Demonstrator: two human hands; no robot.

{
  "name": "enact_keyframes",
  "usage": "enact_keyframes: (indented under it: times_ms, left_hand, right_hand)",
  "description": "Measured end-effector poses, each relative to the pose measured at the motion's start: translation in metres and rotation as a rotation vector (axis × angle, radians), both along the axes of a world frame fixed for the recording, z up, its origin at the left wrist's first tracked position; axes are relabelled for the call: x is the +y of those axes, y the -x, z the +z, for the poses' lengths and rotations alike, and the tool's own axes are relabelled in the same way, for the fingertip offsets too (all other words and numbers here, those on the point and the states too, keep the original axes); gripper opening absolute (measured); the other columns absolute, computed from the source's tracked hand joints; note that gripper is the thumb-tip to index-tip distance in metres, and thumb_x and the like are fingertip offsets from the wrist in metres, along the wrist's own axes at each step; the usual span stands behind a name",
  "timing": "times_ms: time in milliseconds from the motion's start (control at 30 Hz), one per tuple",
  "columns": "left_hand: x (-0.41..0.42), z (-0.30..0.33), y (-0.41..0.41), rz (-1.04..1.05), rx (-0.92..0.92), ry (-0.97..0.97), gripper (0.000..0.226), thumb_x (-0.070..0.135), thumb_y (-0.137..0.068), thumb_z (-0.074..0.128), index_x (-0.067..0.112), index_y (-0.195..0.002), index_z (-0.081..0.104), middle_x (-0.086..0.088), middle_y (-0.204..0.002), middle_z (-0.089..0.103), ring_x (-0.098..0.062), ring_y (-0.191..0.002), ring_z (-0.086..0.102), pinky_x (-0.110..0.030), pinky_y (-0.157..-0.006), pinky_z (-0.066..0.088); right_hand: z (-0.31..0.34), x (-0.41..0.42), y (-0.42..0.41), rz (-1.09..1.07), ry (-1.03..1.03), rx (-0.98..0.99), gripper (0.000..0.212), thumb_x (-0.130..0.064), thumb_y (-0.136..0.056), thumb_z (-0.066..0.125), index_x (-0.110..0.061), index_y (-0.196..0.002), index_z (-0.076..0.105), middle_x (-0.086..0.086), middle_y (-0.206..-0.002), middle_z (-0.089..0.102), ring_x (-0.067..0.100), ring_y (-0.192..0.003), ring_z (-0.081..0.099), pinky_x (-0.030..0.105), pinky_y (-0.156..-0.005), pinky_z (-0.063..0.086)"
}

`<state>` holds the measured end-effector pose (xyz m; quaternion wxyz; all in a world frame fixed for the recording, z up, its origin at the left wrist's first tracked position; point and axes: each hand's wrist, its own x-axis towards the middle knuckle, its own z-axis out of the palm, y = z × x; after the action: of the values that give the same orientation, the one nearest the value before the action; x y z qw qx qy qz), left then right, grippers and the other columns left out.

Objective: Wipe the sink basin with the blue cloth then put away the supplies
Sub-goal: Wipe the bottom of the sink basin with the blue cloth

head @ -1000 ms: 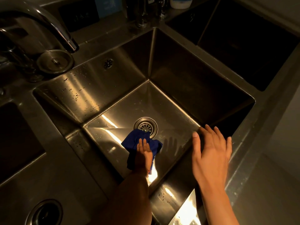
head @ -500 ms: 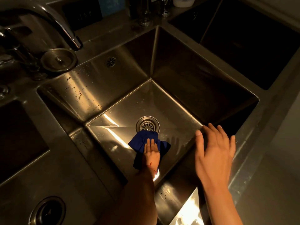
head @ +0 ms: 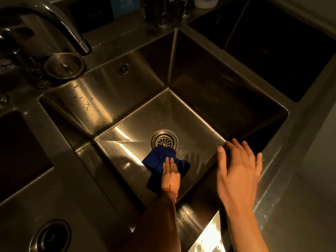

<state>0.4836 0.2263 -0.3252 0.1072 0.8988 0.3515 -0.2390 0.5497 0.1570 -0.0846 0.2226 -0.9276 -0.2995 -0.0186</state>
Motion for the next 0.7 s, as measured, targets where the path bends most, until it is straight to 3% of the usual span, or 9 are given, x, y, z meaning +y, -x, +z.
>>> enact_keyframes:
  times_ms: [200, 433, 700]
  left_hand:
    - [0.009, 0.004, 0.004, 0.012, -0.002, 0.043, 0.049, 0.005, -0.103, 0.018, -0.006, -0.149, 0.003, -0.02, -0.158, -0.005, -0.039, -0.145, -0.01, -0.043, -0.119, -0.002]
    - [0.026, -0.003, 0.024, -0.013, 0.052, -0.023, 0.052, 0.012, -0.105, 0.02, -0.007, -0.148, -0.003, -0.025, -0.157, -0.006, -0.044, -0.144, -0.007, -0.048, -0.118, -0.001]
    - [0.011, -0.002, 0.002, 0.026, 0.048, 0.007, 0.049, 0.016, -0.106, 0.019, -0.003, -0.149, 0.008, -0.019, -0.159, -0.001, -0.039, -0.145, -0.007, -0.045, -0.119, 0.0]
  right_hand:
    - [0.001, -0.001, 0.0, 0.004, -0.017, 0.006, 0.051, -0.042, -0.092, 0.03, -0.009, -0.119, 0.058, 0.01, -0.129, 0.054, 0.023, -0.132, 0.033, 0.04, -0.114, 0.006]
    - [0.0, -0.001, 0.0, 0.004, -0.009, 0.001, 0.049, -0.042, -0.092, 0.031, -0.01, -0.118, 0.058, 0.009, -0.128, 0.055, 0.023, -0.132, 0.034, 0.04, -0.114, 0.007]
    - [-0.001, 0.0, -0.001, 0.006, 0.013, -0.007, 0.05, -0.042, -0.092, 0.03, -0.009, -0.119, 0.058, 0.01, -0.129, 0.054, 0.023, -0.132, 0.033, 0.04, -0.113, 0.006]
